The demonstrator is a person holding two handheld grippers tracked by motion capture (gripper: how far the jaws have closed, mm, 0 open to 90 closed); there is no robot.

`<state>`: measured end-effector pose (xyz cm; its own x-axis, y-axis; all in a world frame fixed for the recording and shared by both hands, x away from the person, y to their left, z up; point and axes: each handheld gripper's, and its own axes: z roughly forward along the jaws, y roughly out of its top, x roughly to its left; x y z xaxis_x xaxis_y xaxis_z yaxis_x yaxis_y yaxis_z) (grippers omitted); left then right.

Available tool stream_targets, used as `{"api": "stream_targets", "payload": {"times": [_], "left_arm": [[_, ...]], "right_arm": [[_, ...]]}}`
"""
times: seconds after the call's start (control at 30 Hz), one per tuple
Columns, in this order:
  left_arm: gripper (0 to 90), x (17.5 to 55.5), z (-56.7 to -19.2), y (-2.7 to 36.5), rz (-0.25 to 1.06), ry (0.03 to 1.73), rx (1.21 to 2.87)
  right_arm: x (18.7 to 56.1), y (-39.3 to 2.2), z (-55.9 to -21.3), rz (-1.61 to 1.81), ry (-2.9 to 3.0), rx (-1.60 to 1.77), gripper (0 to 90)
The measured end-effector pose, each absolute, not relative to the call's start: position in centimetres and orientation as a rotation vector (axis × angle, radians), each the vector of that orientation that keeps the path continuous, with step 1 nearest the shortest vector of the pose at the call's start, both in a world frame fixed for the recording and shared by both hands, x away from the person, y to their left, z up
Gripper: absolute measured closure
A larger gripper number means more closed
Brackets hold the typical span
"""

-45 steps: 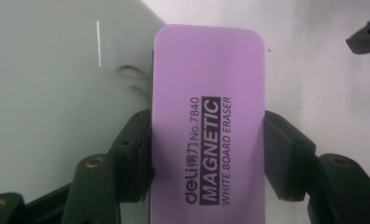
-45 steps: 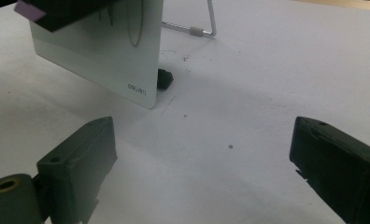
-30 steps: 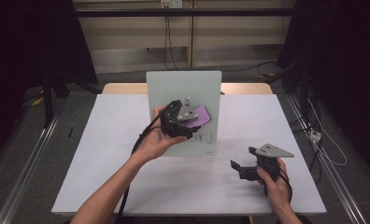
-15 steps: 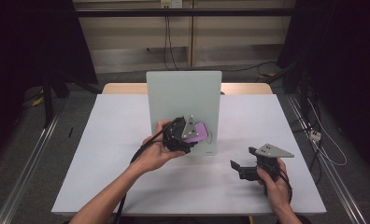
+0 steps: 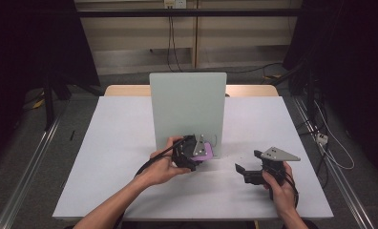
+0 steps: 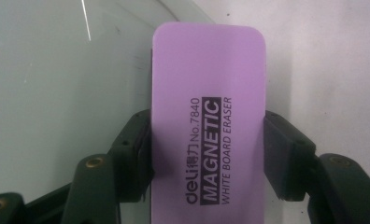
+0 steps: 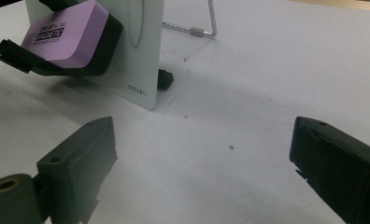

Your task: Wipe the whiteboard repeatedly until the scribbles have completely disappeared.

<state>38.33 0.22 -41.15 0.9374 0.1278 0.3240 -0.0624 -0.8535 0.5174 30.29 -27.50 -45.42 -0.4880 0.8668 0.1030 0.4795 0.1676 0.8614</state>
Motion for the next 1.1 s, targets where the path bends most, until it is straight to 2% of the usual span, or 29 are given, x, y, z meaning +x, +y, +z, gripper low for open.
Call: {"api": "stream_targets", "payload": {"times": [0.47,0.73,1.0,1.1], "left_arm": [[41.0,40.5,-35.9,0.3,0.516,0.146,2.397],[41.0,40.0,-36.6,-1.1,0.542,0.095,2.433],[41.1,39.1,-38.7,-2.9,0.517,0.045,2.492],[41.1,38.9,-39.6,-3.0,0.464,0.074,2.491]], "right_arm": [[30.3,-27.5,-45.4,1.258,2.041,1.263,7.5],[30.3,-27.5,-45.4,1.258,2.043,1.267,7.4],[30.2,-27.7,-45.4,1.264,2.033,1.271,7.4],[30.1,-27.8,-45.3,1.269,2.030,1.272,7.5]]}}
